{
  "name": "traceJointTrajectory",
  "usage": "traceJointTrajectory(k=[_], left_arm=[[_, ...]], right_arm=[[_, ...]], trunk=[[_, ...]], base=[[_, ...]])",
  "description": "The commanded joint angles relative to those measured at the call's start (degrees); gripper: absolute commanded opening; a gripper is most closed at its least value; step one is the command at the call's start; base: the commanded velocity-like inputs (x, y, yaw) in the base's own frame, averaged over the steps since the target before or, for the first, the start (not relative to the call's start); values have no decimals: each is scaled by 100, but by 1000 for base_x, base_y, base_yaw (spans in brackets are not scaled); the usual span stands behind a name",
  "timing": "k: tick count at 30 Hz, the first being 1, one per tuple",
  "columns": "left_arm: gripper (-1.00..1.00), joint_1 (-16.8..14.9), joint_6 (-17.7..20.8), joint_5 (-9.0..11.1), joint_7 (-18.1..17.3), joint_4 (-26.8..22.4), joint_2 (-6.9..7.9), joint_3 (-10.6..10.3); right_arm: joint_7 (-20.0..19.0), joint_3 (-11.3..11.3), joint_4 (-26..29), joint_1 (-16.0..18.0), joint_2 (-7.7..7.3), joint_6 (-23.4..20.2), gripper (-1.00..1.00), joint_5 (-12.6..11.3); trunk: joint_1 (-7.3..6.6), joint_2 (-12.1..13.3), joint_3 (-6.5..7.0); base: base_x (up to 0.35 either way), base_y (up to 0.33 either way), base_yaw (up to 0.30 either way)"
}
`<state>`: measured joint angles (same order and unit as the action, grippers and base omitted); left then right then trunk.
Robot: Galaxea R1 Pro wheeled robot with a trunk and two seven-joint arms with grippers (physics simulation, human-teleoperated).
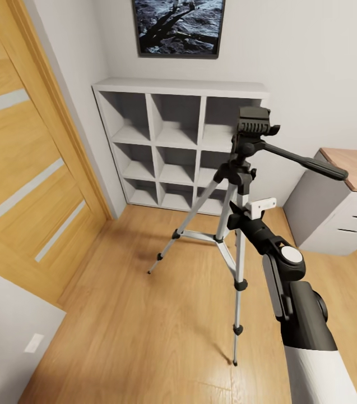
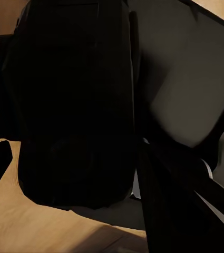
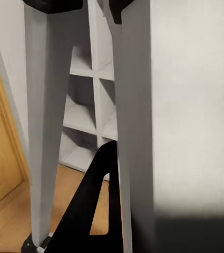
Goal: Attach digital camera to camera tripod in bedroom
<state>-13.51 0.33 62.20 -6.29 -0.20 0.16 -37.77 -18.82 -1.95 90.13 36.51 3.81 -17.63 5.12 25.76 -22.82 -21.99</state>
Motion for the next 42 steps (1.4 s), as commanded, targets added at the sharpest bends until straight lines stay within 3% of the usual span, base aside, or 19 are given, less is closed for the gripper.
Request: traceJointTrajectory(k=[1,24,42], left_arm=[[-100,-2,2,47,-30,2,2,-46],[-100,-2,2,39,-30,2,-7,-46],[-100,-4,10,47,-30,2,2,-46]], right_arm=[[-54,-16,10,5,-3,-28,-100,33],[-103,37,3,5,-14,-30,-100,24],[-1010,31,-27,-72,-3,-5,-100,-17]], trunk=[[2,-10,-8],[2,-10,-8],[2,-10,-8]], base=[[0,-283,0],[0,-272,0],[0,-25,0]])
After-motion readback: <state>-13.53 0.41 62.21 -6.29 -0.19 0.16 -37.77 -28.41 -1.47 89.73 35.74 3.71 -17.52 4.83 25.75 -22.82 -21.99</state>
